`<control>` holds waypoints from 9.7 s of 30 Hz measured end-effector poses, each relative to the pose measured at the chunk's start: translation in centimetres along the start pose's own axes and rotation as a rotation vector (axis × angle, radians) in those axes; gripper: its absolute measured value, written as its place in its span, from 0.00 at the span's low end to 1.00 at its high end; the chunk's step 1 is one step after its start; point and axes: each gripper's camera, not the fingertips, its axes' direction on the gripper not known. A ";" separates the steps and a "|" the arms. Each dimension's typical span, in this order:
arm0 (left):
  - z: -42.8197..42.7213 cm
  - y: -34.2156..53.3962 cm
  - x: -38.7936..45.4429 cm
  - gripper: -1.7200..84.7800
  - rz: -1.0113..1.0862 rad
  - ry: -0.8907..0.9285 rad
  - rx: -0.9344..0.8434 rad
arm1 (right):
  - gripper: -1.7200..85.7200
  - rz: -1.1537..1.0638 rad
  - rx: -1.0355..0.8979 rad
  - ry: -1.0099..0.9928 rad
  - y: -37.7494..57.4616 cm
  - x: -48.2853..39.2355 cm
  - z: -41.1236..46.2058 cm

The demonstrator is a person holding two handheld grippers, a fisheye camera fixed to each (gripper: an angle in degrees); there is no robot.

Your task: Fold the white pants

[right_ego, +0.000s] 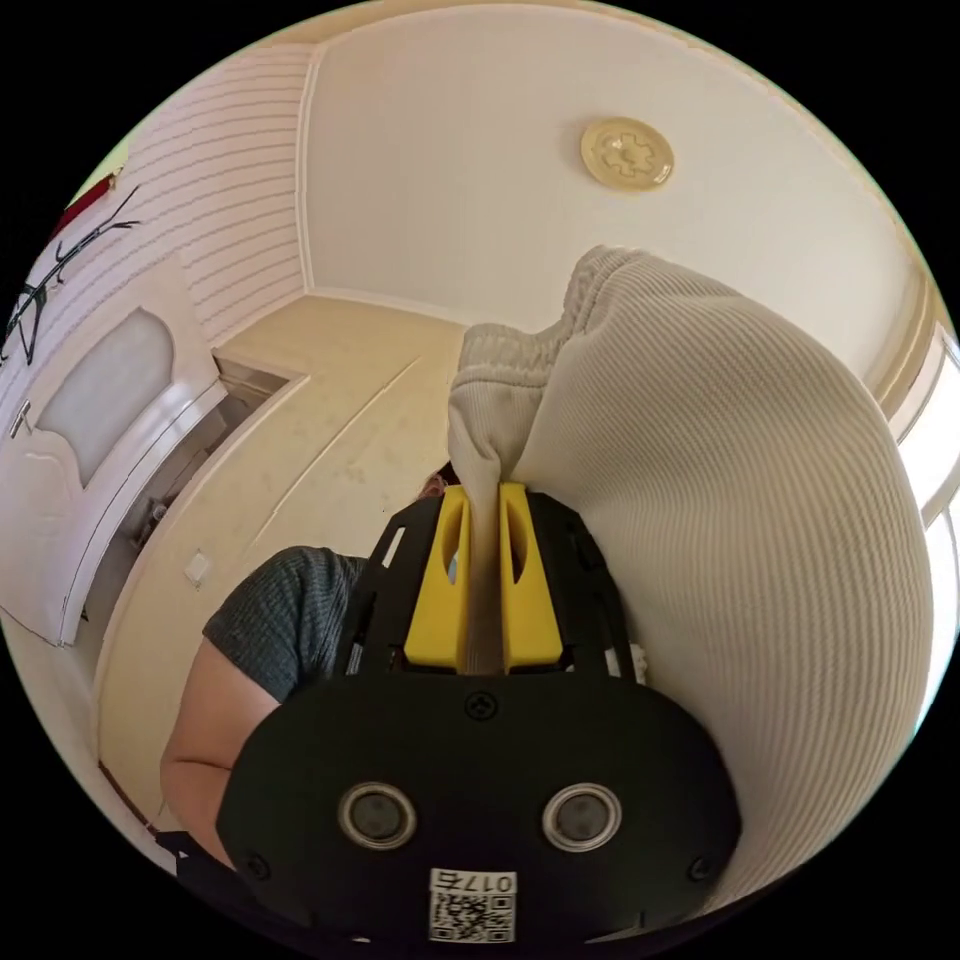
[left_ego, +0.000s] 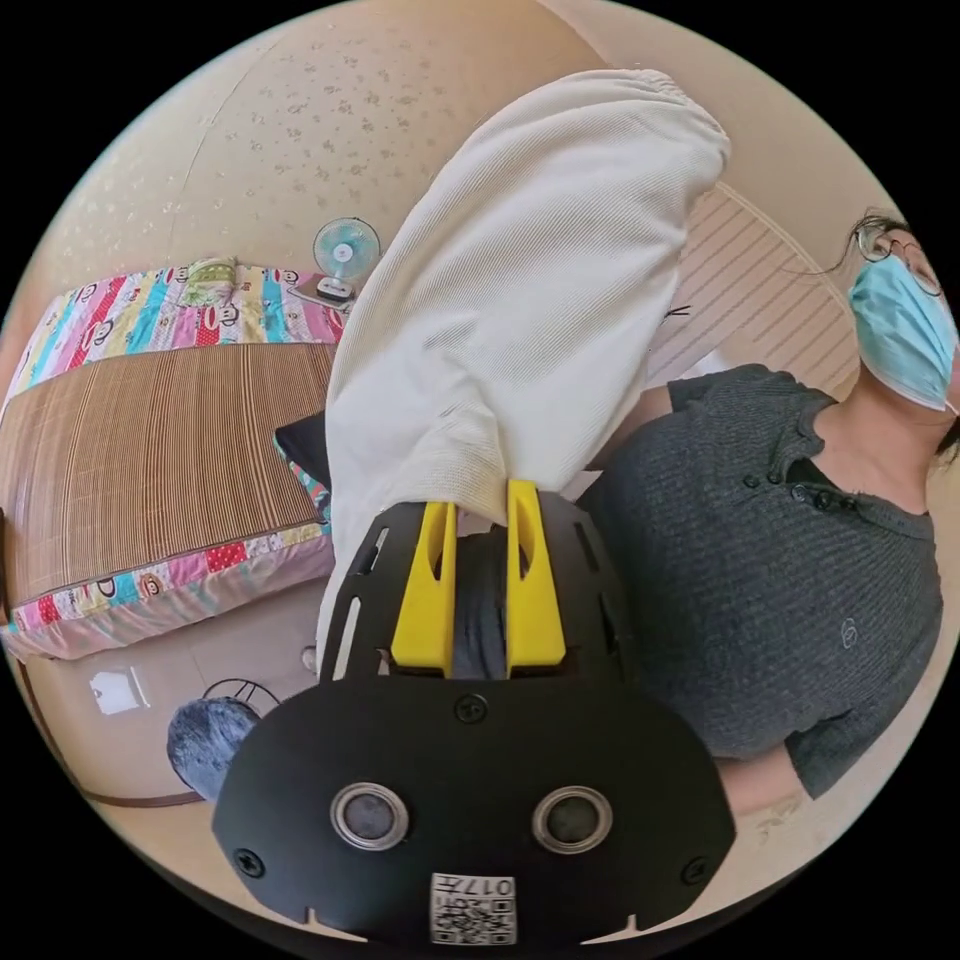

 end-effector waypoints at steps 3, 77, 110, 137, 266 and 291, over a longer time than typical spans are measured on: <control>-4.6 1.0 -0.9 0.12 0.011 0.099 0.058 | 0.06 -0.049 -0.094 0.055 -1.0 -0.1 3.4; -18.3 -11.8 17.6 0.06 0.652 0.417 0.597 | 0.07 0.095 -0.043 -0.225 5.8 16.9 -5.3; -43.2 -13.4 12.5 0.01 0.402 0.031 0.930 | 0.30 0.368 -0.196 1.144 25.1 25.7 5.9; -53.1 -21.4 19.5 0.03 0.703 -0.273 0.787 | 0.06 -0.002 -0.561 1.593 7.2 21.4 18.6; -24.2 -35.8 -44.6 0.06 -0.408 0.022 -0.577 | 0.21 1.238 0.188 2.236 27.3 8.6 -52.0; -54.4 -24.7 -58.8 0.07 -0.715 -0.045 -0.251 | 0.06 1.089 -0.888 2.638 40.3 65.6 -50.0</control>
